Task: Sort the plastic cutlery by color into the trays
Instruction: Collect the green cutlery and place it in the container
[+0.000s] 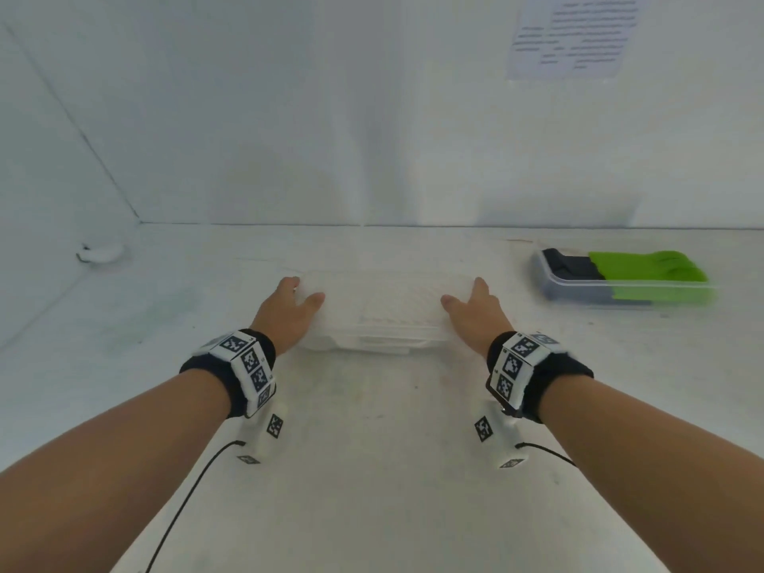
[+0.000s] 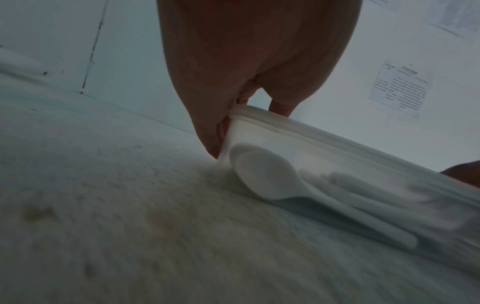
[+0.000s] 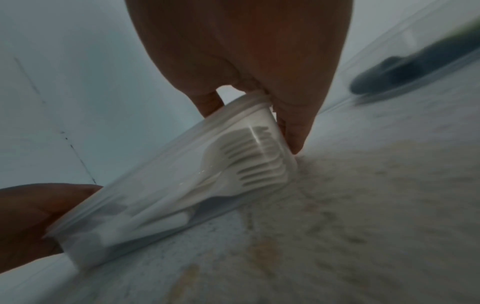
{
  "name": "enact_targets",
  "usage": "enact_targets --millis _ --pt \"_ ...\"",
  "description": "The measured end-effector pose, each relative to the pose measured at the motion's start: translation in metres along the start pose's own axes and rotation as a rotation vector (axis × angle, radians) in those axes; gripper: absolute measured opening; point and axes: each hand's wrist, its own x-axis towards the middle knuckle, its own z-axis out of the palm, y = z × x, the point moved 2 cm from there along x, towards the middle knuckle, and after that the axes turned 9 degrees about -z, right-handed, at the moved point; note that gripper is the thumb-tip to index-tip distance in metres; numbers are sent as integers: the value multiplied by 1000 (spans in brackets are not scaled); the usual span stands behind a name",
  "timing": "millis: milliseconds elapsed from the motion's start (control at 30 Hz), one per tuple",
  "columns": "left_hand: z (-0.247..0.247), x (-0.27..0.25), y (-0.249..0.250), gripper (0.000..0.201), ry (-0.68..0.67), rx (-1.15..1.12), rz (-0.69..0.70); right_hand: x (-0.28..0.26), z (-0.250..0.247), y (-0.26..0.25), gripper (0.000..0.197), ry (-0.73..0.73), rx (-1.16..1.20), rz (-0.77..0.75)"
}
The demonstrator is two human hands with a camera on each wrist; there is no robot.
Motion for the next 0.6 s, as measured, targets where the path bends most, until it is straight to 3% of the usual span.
enact_targets --millis 133,267,600 --pt "-28 42 -20 67 39 41 15 24 40 -34 79 -62 -3 -53" --pt "-44 84 -26 66 54 53 26 57 66 -53 70 -45 -1 -82" --pt "-57 153 -25 64 71 98 49 122 98 -74 73 -37 -41 -107"
